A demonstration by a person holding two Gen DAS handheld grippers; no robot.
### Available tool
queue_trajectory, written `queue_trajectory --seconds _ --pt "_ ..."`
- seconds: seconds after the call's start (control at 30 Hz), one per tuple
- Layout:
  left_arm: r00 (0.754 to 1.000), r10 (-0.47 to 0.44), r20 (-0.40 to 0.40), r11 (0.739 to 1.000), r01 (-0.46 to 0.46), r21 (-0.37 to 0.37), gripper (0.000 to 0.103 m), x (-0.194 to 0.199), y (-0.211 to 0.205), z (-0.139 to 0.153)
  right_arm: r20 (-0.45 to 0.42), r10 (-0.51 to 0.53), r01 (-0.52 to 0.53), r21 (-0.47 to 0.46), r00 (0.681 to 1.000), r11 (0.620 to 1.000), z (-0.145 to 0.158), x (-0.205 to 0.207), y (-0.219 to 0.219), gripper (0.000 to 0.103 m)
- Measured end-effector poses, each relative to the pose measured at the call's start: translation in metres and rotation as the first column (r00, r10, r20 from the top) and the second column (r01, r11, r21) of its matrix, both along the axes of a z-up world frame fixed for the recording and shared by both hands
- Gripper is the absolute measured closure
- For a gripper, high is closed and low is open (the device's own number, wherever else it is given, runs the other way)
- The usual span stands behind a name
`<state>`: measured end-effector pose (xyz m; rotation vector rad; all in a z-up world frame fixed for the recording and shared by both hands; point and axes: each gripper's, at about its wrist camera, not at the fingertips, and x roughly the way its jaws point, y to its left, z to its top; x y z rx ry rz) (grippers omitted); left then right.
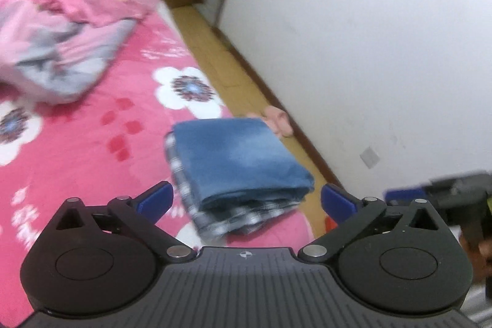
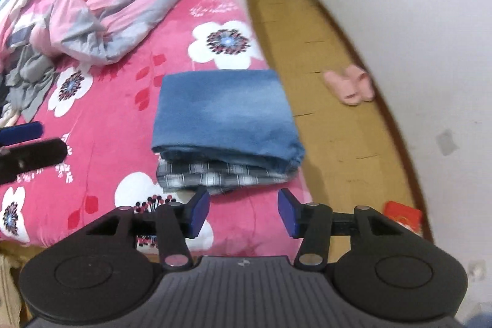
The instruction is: Fold clothes
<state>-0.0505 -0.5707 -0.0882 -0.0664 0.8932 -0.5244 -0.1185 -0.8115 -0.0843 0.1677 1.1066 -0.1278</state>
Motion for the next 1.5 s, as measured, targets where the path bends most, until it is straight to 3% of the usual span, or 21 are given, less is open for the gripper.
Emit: queue_trajectory --seconds 0.03,0.2,0.47,0.63,0.8,1.13,1.4,1.5 --pt "1.0 0.024 -0.011 1.0 -0.024 -0.001 0.0 -0.006 0.003 0.006 0.002 -0.006 0.006 -0.007 1.0 1.0 0.006 -0.006 0.006 0.037" --pt "0.993 0.115 -0.037 0.993 -0.115 0.002 0.0 -0.036 0.014 0.03 0.013 -0.038 0.038 -0.041 0.999 0.998 0.035 -0.037 0.034 0.023" --pt "0.977 0.208 0.038 0.976 -0.21 0.057 0.0 -0.071 0.0 0.062 0.072 0.008 0.003 -0.144 0.997 0.99 0.073 -0.059 0.053 0.018" --pt "0.967 0.251 0.029 0.961 -0.253 0.108 0.0 -0.088 -0.014 0.065 0.14 0.029 0.005 -0.234 0.99 0.972 0.09 -0.076 0.053 0.002" --pt "0.954 0.292 0.068 0.948 -0.298 0.114 0.0 -0.11 -0.024 0.071 0.163 0.058 -0.013 -0.261 0.985 0.965 0.098 -0.086 0.049 0.001" --pt "0.901 0.431 0.047 0.893 -0.434 0.119 0.0 -0.121 -0.019 0.073 0.157 0.038 -0.005 -0.204 0.987 0.979 0.096 -0.094 0.035 0.001" --pt "0.889 0.448 0.093 0.859 -0.457 0.232 0.0 -0.12 -0.019 0.072 0.133 0.045 -0.022 -0.173 0.99 0.985 0.089 -0.095 0.034 0.001" --pt "0.878 0.469 0.094 0.845 -0.477 0.243 0.0 -0.119 -0.016 0.072 0.124 0.044 -0.024 -0.16 0.991 0.987 0.088 -0.094 0.034 0.001"
